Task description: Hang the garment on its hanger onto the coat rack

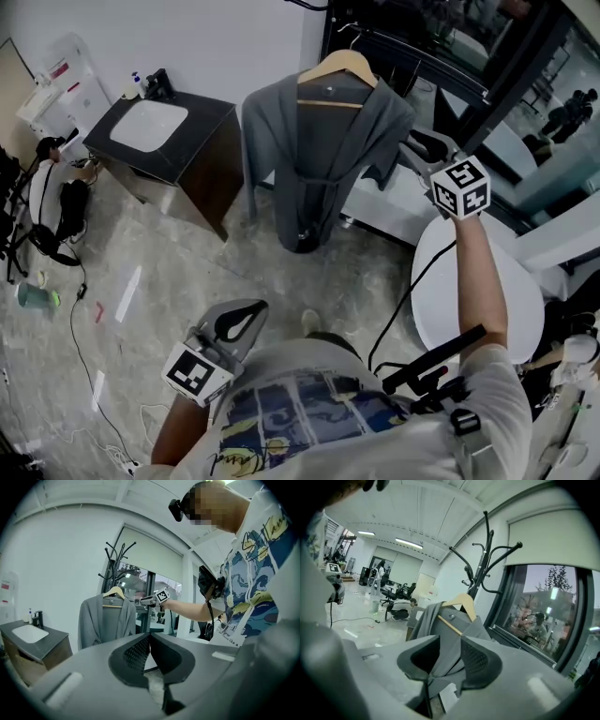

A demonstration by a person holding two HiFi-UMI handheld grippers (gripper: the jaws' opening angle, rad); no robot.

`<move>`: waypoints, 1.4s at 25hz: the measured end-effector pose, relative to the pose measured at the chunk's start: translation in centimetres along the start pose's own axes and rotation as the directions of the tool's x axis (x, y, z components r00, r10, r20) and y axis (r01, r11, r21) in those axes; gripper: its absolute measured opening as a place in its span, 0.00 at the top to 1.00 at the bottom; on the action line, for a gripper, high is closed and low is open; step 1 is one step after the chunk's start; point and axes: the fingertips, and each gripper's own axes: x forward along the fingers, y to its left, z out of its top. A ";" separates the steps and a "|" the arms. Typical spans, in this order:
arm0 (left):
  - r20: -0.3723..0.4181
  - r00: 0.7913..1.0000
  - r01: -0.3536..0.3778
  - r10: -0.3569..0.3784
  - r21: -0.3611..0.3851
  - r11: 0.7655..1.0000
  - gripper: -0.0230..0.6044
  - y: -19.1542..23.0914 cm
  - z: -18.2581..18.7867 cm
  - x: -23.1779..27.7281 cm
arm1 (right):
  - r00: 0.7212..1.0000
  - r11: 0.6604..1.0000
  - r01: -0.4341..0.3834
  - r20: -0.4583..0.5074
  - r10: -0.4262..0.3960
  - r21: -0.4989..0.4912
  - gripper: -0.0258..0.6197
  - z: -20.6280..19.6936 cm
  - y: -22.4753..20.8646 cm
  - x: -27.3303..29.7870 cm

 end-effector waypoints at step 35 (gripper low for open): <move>-0.018 0.985 0.173 -0.173 0.000 0.985 0.95 -8.2 -4.4 -9.8 | 0.992 0.964 -0.123 -0.006 0.128 0.236 0.96 -2.2 37.5 -17.9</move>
